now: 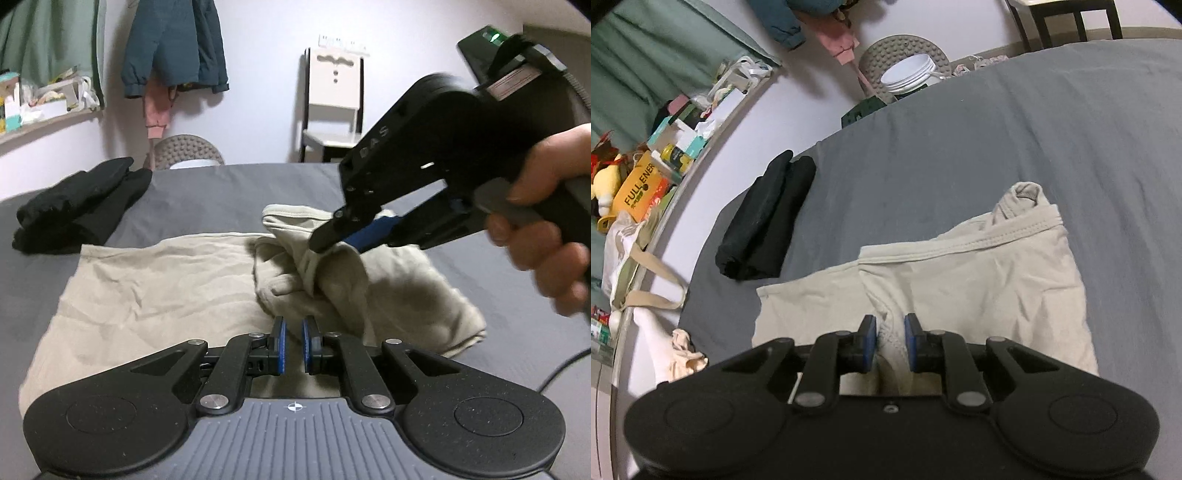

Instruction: Fold clothes

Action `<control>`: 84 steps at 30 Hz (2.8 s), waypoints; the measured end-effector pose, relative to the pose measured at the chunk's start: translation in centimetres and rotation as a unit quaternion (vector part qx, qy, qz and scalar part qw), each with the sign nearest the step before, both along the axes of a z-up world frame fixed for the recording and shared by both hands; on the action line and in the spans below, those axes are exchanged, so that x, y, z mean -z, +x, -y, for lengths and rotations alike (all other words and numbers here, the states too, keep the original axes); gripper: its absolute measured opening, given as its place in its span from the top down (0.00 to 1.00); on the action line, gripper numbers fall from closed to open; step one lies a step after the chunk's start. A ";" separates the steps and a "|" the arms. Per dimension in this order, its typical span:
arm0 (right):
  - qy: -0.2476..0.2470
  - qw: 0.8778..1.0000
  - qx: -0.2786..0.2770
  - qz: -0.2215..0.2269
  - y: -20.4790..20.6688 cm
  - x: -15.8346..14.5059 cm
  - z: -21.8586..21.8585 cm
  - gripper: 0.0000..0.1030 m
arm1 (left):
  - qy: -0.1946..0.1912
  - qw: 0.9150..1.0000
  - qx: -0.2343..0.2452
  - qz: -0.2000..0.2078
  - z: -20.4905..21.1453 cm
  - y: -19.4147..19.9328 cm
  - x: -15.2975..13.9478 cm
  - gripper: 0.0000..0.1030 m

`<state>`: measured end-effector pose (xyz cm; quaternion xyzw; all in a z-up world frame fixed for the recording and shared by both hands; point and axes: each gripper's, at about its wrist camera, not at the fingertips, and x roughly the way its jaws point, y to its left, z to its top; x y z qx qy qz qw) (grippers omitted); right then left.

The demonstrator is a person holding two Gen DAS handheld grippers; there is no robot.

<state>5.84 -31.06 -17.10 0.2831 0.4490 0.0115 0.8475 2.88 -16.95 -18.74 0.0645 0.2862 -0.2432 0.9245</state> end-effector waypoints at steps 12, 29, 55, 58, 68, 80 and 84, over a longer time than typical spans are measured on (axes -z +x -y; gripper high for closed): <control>0.069 0.997 0.025 0.017 -1.0 1.2 2.2 0.83 | 0.123 0.987 0.059 0.080 4.5 -1.7 0.2 0.93; 0.086 0.996 0.026 0.013 -1.4 1.9 2.4 0.83 | 0.123 0.989 0.012 0.079 1.5 -0.4 -0.3 0.44; 0.120 0.993 0.017 0.009 -1.4 2.6 2.4 0.83 | 0.116 0.992 -0.037 0.039 1.2 1.5 -0.1 0.41; 0.125 0.992 0.011 0.011 -1.3 2.5 2.2 0.82 | 0.070 0.996 -0.061 0.009 0.0 1.7 0.2 0.41; 0.129 0.990 -0.009 0.049 0.0 1.1 0.1 0.53 | 0.003 0.997 -0.071 -0.020 -1.9 2.2 1.1 0.40; 0.176 0.983 0.045 -0.011 1.0 4.1 -0.3 0.88 | -0.010 0.997 -0.070 -0.013 -3.2 -0.4 -0.3 0.40; 0.172 0.984 0.045 -0.016 1.2 3.7 -0.6 0.85 | -0.042 0.998 0.004 0.042 -3.0 -2.3 -1.2 0.40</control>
